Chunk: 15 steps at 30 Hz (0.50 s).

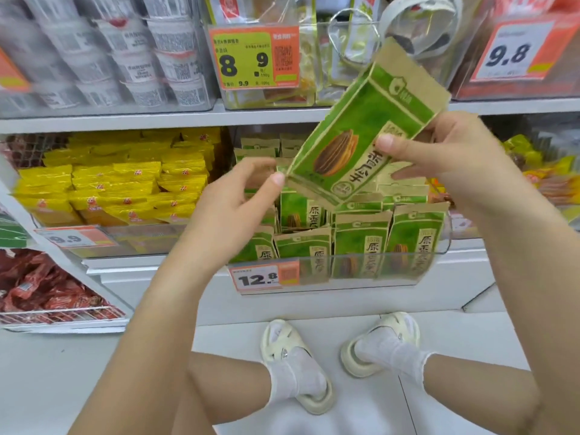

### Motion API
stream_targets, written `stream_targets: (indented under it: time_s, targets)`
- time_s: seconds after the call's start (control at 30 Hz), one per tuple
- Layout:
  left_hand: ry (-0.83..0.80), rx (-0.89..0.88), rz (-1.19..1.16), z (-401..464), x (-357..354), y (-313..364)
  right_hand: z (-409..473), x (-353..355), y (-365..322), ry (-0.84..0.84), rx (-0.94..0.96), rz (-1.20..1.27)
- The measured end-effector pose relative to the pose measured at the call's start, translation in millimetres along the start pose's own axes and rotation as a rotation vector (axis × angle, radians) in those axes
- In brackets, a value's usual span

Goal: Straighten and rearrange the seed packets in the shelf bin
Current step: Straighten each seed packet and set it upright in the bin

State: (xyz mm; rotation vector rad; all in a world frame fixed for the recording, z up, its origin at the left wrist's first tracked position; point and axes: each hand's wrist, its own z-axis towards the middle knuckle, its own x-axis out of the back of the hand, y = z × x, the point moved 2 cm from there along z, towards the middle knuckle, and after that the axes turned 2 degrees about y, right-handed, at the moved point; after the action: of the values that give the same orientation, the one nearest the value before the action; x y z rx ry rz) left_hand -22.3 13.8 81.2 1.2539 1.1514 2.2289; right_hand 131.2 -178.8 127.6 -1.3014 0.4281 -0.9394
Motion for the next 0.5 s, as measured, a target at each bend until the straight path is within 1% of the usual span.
stream_targets:
  time_s: [0.03, 0.07, 0.13, 0.2, 0.33, 0.5]
  targets:
    - [0.006, -0.005, 0.118, 1, -1, -6, 7, 2, 0, 0.03, 0.017, -0.012]
    - [-0.021, -0.016, 0.203, 1, -4, -12, 13, 2, 1, 0.047, 0.024, -0.025]
    - [-0.104, -0.06, 0.301, -4, -14, -22, 23, -3, 8, 0.038, 0.025, -0.069]
    - [-0.141, -0.082, 0.376, -11, -23, -31, 30, -14, 17, -0.008, 0.012, -0.135]
    - [-0.074, -0.104, 0.397, -17, -30, -43, 38, -30, 37, -0.088, -0.008, -0.191]
    - [-0.105, -0.093, 0.392, -14, -30, -44, 46, -39, 49, -0.186, -0.019, -0.337]
